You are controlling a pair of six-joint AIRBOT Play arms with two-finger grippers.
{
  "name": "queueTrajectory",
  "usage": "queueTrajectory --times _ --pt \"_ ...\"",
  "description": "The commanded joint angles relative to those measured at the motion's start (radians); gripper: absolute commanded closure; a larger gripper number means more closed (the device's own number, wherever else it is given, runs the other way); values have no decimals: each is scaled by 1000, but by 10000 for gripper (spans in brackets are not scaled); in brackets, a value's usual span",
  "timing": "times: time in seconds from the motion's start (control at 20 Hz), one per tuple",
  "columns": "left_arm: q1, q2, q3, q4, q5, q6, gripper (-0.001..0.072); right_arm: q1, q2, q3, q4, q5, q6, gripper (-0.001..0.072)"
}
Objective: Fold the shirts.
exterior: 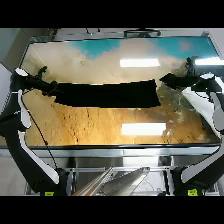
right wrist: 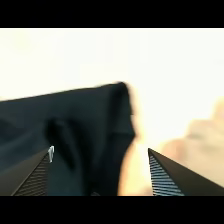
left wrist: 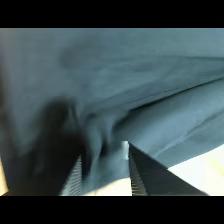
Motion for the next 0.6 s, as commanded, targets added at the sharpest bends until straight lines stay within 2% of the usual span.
queueTrajectory --times 0.0,0.15,0.25,0.3,0.4,0.55 --pt "46 76 -29 8 19 -43 420 -29 -8 35 -134 77 111 46" --pt "63 142 -94 -66 76 -42 418 12 -24 35 -134 119 118 46" --pt "65 161 -80 -65 55 -42 419 51 -37 35 -133 120 119 46" --pt "62 162 -54 -65 25 -43 449 74 -43 35 -133 119 127 46" --pt "52 163 -3 -66 -21 -42 712 111 -64 35 -133 119 156 46" --pt "11 169 -3 -68 -5 -43 710 151 -103 35 -132 134 186 49"
